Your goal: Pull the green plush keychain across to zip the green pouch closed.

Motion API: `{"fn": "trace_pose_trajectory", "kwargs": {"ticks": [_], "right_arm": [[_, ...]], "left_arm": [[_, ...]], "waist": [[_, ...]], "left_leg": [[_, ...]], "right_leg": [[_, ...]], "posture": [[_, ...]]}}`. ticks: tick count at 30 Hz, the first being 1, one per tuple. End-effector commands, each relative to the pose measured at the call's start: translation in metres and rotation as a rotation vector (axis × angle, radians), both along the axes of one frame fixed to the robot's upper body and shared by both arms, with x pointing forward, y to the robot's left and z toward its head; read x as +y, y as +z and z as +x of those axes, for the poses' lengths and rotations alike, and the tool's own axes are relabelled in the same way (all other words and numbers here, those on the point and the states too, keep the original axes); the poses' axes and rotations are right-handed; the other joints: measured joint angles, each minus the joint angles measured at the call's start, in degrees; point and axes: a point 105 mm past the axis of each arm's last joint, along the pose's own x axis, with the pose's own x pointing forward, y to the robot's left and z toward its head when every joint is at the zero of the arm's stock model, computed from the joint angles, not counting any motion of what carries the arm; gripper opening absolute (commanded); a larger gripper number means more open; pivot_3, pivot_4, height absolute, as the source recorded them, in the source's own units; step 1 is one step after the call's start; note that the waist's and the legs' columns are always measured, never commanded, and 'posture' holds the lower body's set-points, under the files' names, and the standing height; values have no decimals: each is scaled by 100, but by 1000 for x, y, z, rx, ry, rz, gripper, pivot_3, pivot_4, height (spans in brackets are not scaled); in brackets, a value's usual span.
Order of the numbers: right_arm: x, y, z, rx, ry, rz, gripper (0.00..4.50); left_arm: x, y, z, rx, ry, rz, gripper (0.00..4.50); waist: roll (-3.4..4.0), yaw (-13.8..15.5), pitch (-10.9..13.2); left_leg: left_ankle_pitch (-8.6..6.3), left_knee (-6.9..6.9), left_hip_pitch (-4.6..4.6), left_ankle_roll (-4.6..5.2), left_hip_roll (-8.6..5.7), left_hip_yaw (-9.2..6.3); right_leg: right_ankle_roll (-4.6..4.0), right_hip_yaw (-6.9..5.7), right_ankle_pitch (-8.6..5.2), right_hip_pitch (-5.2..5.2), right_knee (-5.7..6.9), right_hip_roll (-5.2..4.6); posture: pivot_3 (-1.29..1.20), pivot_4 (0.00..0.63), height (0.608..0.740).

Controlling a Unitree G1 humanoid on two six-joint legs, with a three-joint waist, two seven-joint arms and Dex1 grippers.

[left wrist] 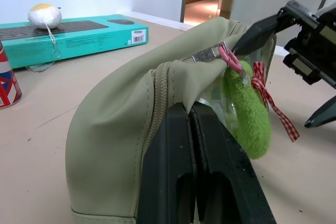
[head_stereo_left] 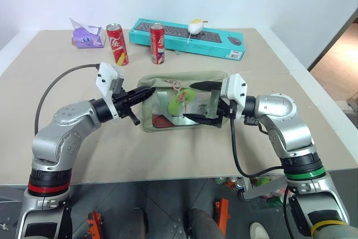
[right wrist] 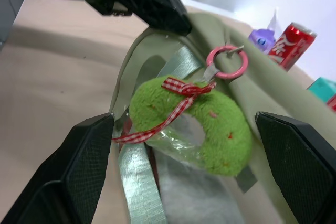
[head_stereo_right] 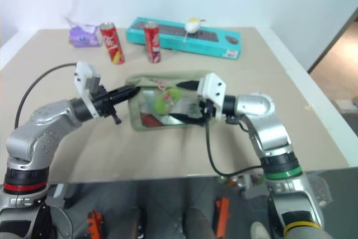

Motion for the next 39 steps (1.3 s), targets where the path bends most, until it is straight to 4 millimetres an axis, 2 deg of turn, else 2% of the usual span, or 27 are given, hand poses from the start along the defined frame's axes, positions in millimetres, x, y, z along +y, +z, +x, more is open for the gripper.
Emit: {"fn": "trace_pose_trajectory", "kwargs": {"ticks": [1, 7, 16, 23, 25, 26, 27, 30, 35, 37, 39], "right_arm": [[2, -2, -1, -1, 20, -21, 4451], [1, -4, -2, 23, 29, -37, 4451], [8, 9, 7, 35, 16, 41, 4451], [12, 9, 16, 51, -4, 57, 4451], [13, 10, 18, 51, -6, 61, 3925], [13, 10, 18, 50, -7, 62, 3811], [13, 9, 19, 49, -9, 62, 3227], [13, 9, 20, 47, -11, 61, 2395], [10, 10, 20, 43, -19, 68, 528], [10, 10, 19, 40, -20, 69, 77], [9, 10, 18, 38, -19, 69, 77]], "left_arm": [[-8, 6, -4, -18, -34, -1, 0], [-8, 5, -4, -15, -35, -6, 0], [-11, 4, -3, -10, -42, -8, 0], [-13, 2, -4, -8, -50, -7, 0], [-13, 2, -4, -6, -48, -7, 0], [-12, 2, -4, -6, -47, -6, 0], [-12, 2, -3, -6, -44, -6, 0], [-10, 1, -4, -5, -40, -4, 0], [-10, 1, -3, -6, -40, 0, 0], [-10, 1, -3, -5, -41, -1, 0], [-10, 1, -3, -5, -42, -3, 0]], "waist": [[0, 0, 0], [0, 5, 0], [0, 5, 0], [0, 17, 0], [0, 17, 0], [0, 18, 0], [0, 18, 0], [0, 20, 0], [0, 21, 0], [0, 20, 0], [0, 20, 0]], "left_leg": [[0, 0, 0, 0, 0, 0], [0, 0, -2, 0, -1, 0], [0, 0, -2, 0, -1, -1], [0, 0, -4, 0, -2, 0], [0, -1, -4, 0, -1, 0], [0, -1, -4, 0, -1, -1], [0, -1, -4, 0, -1, -1], [0, -1, -4, 0, -1, -1], [0, -1, -4, 0, -1, -1], [0, -1, -5, 0, -1, 0], [0, 0, -5, 0, -1, -1]], "right_leg": [[0, 0, 0, 0, 0, 0], [0, 0, 0, 0, -1, -2], [1, 0, 0, -1, -1, 0], [2, 0, 1, -1, -3, -2], [2, 0, 1, -1, -3, -2], [2, 0, 1, -2, -3, -1], [2, 0, 1, -2, -3, -1], [2, -1, 1, 0, -3, -2], [2, -1, 0, -1, -3, -2], [2, 0, 0, -1, -3, -2], [2, 0, 0, -1, -3, -2]], "posture": [[0, 150, 740], [0, 150, 740], [0, 150, 740], [0, 150, 740], [0, 150, 740], [0, 150, 740], [0, 150, 740], [0, 150, 740], [0, 150, 740], [0, 150, 740], [0, 150, 740]]}}
